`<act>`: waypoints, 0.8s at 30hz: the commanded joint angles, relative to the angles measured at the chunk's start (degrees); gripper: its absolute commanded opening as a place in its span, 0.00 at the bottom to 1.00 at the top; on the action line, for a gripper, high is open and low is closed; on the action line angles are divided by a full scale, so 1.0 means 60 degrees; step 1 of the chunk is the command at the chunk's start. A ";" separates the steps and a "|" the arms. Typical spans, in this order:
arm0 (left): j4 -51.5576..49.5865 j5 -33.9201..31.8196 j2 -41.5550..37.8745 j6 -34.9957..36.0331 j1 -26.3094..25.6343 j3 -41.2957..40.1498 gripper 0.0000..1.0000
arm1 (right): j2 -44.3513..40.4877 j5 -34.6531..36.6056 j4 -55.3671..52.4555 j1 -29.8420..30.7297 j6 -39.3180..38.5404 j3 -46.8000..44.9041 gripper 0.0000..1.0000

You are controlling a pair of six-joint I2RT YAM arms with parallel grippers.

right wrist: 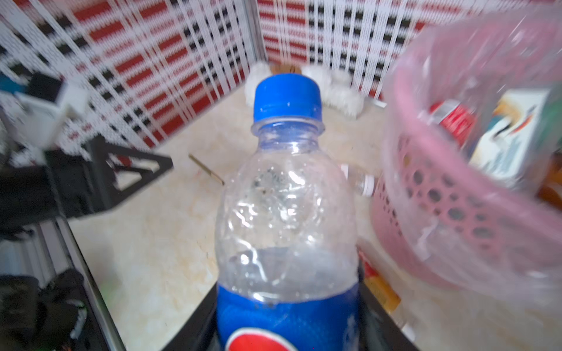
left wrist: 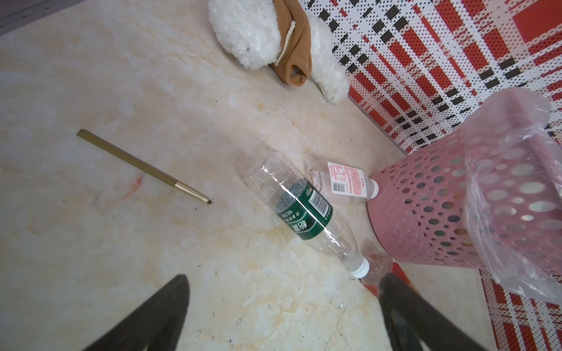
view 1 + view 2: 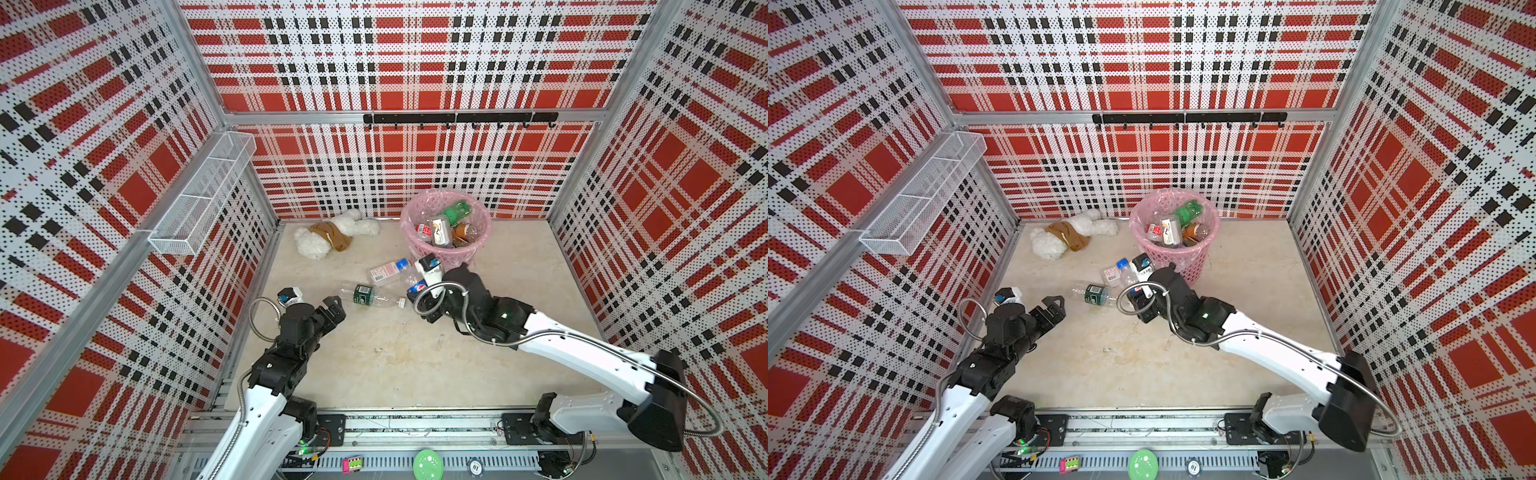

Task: Throw the plastic bottles in the bin
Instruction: Pick up the plastic bottle from the center of the table, then throw the plastic bottle into the trash bin.

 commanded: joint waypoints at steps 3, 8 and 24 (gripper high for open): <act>-0.0161 0.0030 -0.0111 -0.0136 0.0118 -0.0112 0.99 | -0.0016 0.0511 -0.0105 -0.1502 -0.0231 0.1200 0.51; -0.0481 -0.0101 -0.0474 -0.0155 0.0148 -0.0123 0.99 | 0.0991 0.1136 0.0070 -0.3002 -0.0432 0.2503 0.51; -0.0625 -0.0065 -0.0501 -0.0166 0.0251 -0.0092 0.99 | 0.3887 0.1913 0.0721 -0.3938 -0.0948 0.4514 0.51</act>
